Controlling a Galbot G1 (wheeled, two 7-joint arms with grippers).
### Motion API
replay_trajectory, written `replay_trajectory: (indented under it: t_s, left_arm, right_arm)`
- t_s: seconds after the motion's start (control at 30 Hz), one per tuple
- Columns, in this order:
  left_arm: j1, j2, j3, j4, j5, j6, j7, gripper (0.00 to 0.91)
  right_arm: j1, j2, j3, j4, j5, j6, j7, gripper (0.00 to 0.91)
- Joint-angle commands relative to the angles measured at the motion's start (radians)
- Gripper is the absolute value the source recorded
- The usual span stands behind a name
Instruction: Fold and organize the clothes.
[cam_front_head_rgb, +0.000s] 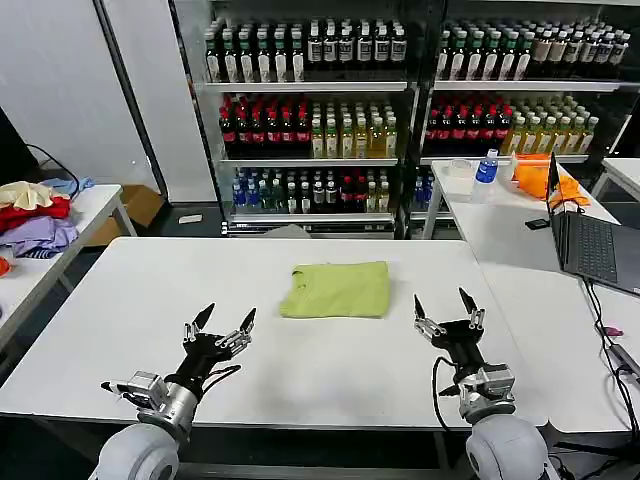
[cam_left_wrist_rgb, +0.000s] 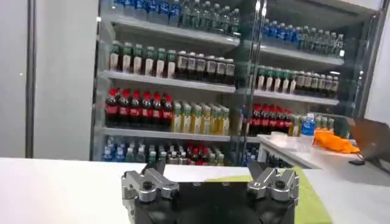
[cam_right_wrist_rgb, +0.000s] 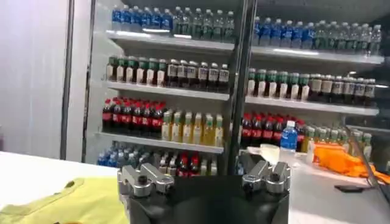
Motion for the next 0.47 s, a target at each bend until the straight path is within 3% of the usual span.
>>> replay_trajectory:
  t_s: [0.03, 0.47]
  left_arm:
    - [0.000, 0.000, 0.001, -0.002, -0.001, 0.001, 0.001, 0.907]
    - [-0.002, 0.007, 0.003, -0.005, -0.001, 0.000, 0.003, 0.907]
  right_arm:
    - [0.002, -0.002, 0.002, 0.006, -0.014, 0.001, 0.005, 0.907]
    - [0.005, -0.005, 0.004, 0.010, -0.022, -0.005, 0.007, 0.907]
